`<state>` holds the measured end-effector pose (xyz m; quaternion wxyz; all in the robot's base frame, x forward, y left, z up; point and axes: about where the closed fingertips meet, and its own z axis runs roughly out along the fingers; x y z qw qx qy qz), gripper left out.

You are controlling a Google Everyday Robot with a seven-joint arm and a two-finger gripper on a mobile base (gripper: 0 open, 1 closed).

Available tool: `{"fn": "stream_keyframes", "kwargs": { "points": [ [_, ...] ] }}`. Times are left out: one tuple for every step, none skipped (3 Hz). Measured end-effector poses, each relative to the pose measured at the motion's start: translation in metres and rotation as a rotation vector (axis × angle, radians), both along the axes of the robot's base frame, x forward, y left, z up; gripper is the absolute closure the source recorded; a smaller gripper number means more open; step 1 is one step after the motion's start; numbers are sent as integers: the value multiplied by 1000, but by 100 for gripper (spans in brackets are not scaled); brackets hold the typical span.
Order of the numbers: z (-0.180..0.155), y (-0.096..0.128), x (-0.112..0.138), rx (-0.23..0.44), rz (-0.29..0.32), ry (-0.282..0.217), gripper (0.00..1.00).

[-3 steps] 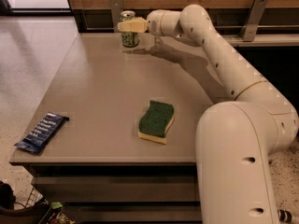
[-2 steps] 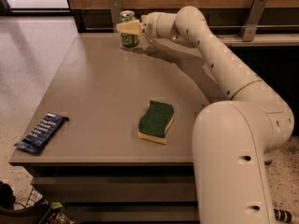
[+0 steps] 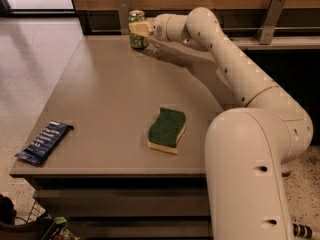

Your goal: Move green can near rxbar blueberry

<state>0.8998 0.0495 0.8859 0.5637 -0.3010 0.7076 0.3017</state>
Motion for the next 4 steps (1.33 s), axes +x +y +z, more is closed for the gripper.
{"fn": "stream_keyframes", "kwargs": {
  "points": [
    [-1, 3, 0, 0, 3, 2, 100],
    [-1, 3, -1, 1, 6, 1, 100],
    [28, -16, -21, 9, 23, -34, 100],
    [63, -39, -52, 24, 45, -81, 100]
  ]
}}
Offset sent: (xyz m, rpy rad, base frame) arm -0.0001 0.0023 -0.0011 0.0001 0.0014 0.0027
